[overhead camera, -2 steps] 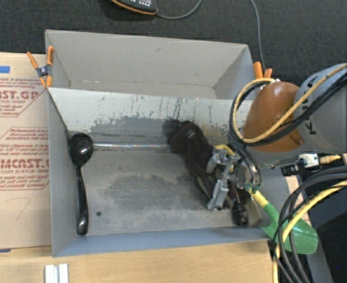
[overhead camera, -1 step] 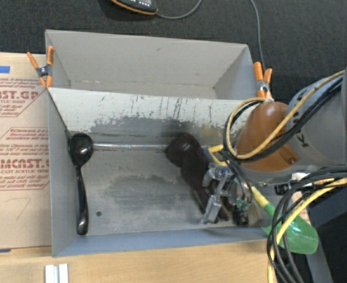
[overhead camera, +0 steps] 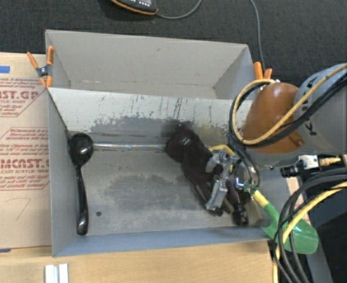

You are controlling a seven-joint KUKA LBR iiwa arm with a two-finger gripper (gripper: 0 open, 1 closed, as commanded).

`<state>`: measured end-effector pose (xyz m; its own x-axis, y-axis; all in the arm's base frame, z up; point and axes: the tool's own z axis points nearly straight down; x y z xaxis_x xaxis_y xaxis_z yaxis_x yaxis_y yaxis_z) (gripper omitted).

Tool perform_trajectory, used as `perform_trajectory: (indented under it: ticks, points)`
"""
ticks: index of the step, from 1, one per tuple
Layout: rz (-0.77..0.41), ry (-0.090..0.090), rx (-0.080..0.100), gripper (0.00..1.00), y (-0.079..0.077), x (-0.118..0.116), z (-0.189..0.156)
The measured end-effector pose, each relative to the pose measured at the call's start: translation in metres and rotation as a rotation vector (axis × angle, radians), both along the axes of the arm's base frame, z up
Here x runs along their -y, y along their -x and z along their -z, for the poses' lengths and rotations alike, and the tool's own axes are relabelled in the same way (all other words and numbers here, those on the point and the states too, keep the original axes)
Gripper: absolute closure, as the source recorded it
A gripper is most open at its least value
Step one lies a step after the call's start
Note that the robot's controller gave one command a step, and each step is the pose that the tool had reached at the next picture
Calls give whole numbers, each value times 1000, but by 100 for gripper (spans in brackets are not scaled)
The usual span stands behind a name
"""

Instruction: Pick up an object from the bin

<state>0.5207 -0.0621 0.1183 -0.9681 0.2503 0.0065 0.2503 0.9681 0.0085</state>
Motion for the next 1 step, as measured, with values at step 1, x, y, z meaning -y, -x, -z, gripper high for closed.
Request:
perform_trajectory:
  ticks: [1]
  points:
    - [38,-4,-19,100,24,-2,23]
